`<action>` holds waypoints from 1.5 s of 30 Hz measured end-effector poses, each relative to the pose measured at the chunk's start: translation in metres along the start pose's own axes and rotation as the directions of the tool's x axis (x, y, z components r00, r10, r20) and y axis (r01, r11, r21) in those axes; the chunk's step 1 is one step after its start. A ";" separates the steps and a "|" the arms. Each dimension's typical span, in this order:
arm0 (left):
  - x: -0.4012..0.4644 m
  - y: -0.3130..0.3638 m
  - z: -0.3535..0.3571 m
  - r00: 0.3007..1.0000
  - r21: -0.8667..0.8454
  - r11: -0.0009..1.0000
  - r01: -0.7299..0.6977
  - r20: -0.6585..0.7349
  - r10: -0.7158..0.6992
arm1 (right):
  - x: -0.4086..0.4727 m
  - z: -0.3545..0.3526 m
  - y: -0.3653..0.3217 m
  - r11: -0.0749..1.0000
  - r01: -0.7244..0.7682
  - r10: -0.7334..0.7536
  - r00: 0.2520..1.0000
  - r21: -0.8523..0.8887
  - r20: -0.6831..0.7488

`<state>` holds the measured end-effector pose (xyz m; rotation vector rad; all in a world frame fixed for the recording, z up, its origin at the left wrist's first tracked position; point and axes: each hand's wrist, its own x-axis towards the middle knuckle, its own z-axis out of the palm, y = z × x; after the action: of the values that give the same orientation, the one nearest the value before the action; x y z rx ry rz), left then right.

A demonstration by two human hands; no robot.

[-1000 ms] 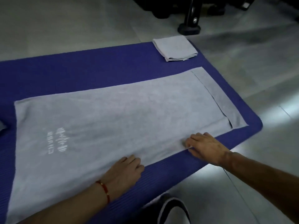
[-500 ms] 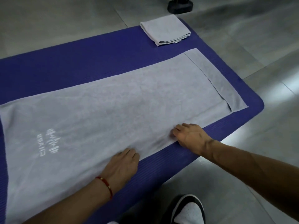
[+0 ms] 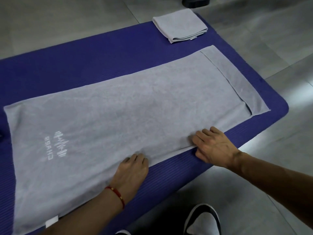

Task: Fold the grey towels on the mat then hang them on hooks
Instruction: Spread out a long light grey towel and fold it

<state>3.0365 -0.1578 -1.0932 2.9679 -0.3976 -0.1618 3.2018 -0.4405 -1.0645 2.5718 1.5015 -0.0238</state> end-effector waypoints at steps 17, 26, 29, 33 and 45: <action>-0.003 -0.010 0.006 0.991 -0.320 0.945 0.066 -0.087 -0.099 | -0.001 0.016 0.013 0.994 0.059 -0.056 0.998 0.092 -0.037; -0.005 -0.004 0.006 0.989 -0.224 0.971 0.087 -0.100 -0.112 | -0.003 0.013 0.020 0.992 0.061 -0.054 0.996 0.111 -0.065; -0.009 -0.006 0.005 0.993 -0.143 0.990 -0.015 -0.121 -0.003 | -0.006 0.010 0.023 0.987 0.101 -0.094 0.994 0.124 -0.062; -0.027 0.001 0.008 0.992 -0.184 0.975 -0.124 -0.055 0.116 | -0.017 0.010 0.027 0.977 0.118 -0.113 0.993 0.177 -0.035; 0.082 -0.044 -0.025 0.966 0.104 0.966 -0.236 0.137 0.221 | -0.066 0.036 0.110 0.301 -0.876 0.915 0.377 0.376 0.145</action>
<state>3.1292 -0.1351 -1.0830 3.0058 -0.7892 -0.3074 3.2673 -0.5556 -1.0786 3.3857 -0.2458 -0.0687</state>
